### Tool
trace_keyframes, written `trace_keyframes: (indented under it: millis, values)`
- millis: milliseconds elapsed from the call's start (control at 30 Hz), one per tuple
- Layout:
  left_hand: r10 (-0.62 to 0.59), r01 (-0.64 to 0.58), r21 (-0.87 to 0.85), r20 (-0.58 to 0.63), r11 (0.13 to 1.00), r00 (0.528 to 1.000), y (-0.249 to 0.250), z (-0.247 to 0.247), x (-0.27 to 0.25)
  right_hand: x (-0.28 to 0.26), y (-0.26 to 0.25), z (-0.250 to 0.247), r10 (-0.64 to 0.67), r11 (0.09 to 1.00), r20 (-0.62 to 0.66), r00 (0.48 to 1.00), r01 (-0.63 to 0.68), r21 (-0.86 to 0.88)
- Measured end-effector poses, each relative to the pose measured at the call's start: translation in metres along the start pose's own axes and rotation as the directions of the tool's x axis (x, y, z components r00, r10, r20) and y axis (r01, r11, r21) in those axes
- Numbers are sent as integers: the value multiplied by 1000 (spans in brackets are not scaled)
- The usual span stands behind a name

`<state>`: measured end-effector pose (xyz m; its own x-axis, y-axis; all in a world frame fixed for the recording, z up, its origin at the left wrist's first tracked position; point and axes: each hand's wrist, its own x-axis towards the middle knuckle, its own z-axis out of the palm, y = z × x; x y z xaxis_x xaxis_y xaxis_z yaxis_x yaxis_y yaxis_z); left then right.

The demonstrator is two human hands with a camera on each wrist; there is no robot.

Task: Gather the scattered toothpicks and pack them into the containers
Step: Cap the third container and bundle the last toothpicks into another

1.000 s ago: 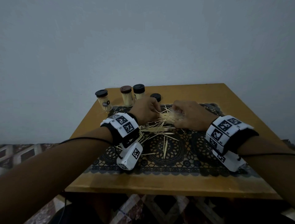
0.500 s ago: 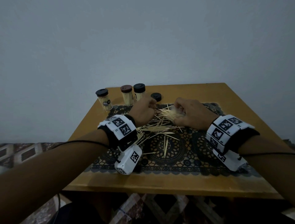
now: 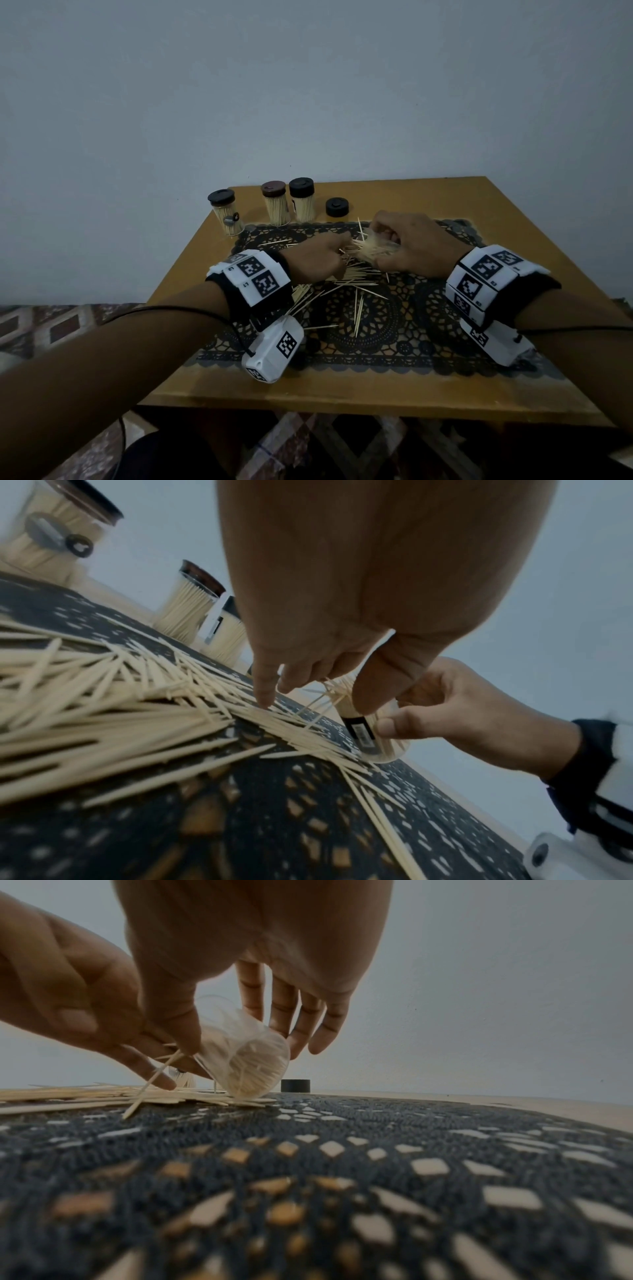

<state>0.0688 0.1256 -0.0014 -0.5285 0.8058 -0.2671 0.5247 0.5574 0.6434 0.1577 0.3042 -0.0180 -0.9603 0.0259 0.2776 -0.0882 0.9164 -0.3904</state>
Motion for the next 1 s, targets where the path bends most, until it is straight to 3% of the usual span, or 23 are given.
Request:
trace_keyframes:
  millis: [133, 233, 333, 400, 533, 600, 700, 833, 1000]
  values:
    - [39, -41, 81, 18, 996, 999, 5, 7, 0, -1, 1, 1, -11, 1000, 0, 1000, 10, 5]
    - [39, -39, 14, -8, 999, 999, 5, 7, 1, -1, 2, 0, -9, 1000, -11, 1000, 9, -2]
    - [90, -98, -75, -103, 992, 991, 0, 5, -1, 0, 1, 1, 1, 1000, -16, 1000, -1, -13]
    - [95, -102, -47, -132, 994, 987, -2, 4, -2, 0, 1, 1, 12, 1000, -22, 1000, -13, -18]
    - [130, -132, 101, 23, 986, 991, -1, 12, -7, 0, 3, 0, -2, 1000, -13, 1000, 1, -22]
    - [156, -158, 124, 24, 980, 987, 0, 12, -8, -1, 3, 0, -14, 1000, -7, 1000, 14, -13]
    - [205, -192, 113, -120, 975, 971, -4, 6, 0, -1, 0, 0, -33, 999, -18, 999, 33, -20]
    - [200, -207, 24, -390, 978, 899, -6, -2, 10, 0, -2, 0, -42, 998, -12, 999, 41, -38]
    - [259, -249, 75, -366, 966, 894, 2, -12, 21, -1, -1, -1, -45, 998, -9, 999, 45, -38]
